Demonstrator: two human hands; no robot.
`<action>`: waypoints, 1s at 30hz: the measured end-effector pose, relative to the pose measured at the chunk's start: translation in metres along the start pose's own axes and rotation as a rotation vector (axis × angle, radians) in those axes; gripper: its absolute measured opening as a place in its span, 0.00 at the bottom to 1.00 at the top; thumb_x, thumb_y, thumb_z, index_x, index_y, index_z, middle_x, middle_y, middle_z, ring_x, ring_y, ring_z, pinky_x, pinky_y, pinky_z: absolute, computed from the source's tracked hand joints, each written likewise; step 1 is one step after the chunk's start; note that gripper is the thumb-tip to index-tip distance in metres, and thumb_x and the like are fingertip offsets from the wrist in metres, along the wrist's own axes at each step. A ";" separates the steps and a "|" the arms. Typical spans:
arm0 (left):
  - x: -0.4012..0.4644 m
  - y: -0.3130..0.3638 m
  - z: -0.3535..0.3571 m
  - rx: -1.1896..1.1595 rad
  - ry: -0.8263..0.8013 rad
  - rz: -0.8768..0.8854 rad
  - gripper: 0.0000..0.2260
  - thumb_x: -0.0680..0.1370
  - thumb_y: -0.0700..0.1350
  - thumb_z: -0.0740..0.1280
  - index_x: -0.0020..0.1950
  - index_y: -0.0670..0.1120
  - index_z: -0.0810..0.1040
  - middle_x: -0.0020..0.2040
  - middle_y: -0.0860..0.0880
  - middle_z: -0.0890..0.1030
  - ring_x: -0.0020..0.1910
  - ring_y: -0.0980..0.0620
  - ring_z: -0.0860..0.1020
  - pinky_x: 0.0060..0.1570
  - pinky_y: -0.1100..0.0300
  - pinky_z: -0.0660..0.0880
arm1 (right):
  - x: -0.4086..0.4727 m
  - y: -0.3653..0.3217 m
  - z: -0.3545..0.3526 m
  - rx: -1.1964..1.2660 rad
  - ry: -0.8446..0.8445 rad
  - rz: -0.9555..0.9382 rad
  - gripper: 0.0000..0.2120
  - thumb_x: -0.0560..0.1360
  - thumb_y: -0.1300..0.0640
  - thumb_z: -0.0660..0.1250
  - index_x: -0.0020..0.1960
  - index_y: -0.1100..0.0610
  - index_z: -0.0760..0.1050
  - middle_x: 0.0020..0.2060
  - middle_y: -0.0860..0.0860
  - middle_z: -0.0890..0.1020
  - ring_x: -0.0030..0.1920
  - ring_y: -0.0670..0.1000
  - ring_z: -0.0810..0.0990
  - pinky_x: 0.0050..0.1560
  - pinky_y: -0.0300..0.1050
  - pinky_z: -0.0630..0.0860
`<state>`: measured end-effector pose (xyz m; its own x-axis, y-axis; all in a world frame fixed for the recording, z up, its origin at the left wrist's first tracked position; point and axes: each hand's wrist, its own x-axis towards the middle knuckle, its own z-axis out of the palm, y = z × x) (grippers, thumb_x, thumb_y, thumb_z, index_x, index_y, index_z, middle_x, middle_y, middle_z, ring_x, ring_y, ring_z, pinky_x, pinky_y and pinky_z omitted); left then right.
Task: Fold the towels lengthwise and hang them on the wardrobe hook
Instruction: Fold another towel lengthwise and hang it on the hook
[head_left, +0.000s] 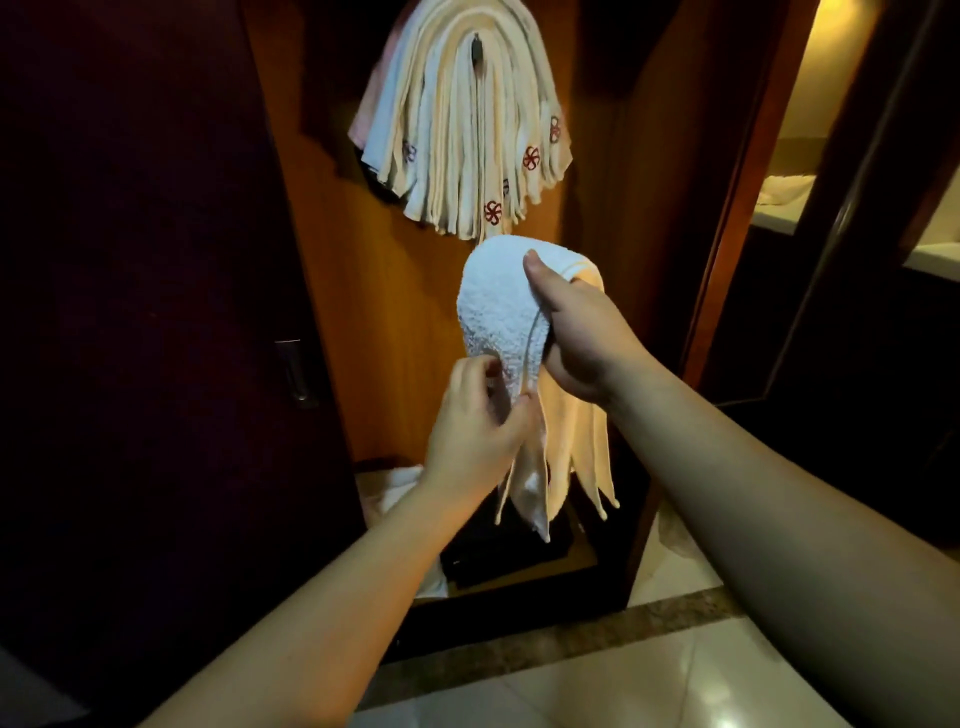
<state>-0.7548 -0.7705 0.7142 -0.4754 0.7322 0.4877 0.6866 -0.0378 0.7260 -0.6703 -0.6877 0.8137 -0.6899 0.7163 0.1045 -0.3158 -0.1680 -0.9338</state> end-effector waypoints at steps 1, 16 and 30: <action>0.003 0.002 0.003 0.047 0.013 -0.012 0.19 0.77 0.52 0.68 0.66 0.48 0.70 0.60 0.53 0.72 0.59 0.52 0.74 0.56 0.52 0.76 | 0.001 -0.003 0.003 -0.032 0.012 -0.016 0.23 0.82 0.48 0.62 0.71 0.62 0.69 0.62 0.57 0.81 0.61 0.56 0.81 0.70 0.56 0.72; 0.003 0.016 0.014 0.037 0.086 0.099 0.13 0.78 0.53 0.64 0.39 0.46 0.69 0.41 0.53 0.69 0.38 0.52 0.72 0.35 0.45 0.72 | -0.003 -0.021 -0.014 -0.886 0.265 -0.147 0.25 0.81 0.35 0.53 0.57 0.57 0.73 0.49 0.50 0.78 0.49 0.50 0.78 0.55 0.46 0.74; 0.027 -0.017 0.025 0.394 0.079 -0.112 0.07 0.76 0.42 0.67 0.50 0.50 0.70 0.43 0.54 0.74 0.42 0.51 0.76 0.37 0.57 0.71 | -0.013 -0.029 -0.037 -1.039 0.363 -0.241 0.20 0.84 0.42 0.53 0.54 0.56 0.76 0.47 0.52 0.76 0.49 0.52 0.74 0.53 0.41 0.64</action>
<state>-0.7657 -0.7334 0.7029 -0.5893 0.6619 0.4632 0.7790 0.3137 0.5429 -0.6280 -0.6664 0.8271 -0.3999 0.8373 0.3729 0.3972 0.5250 -0.7527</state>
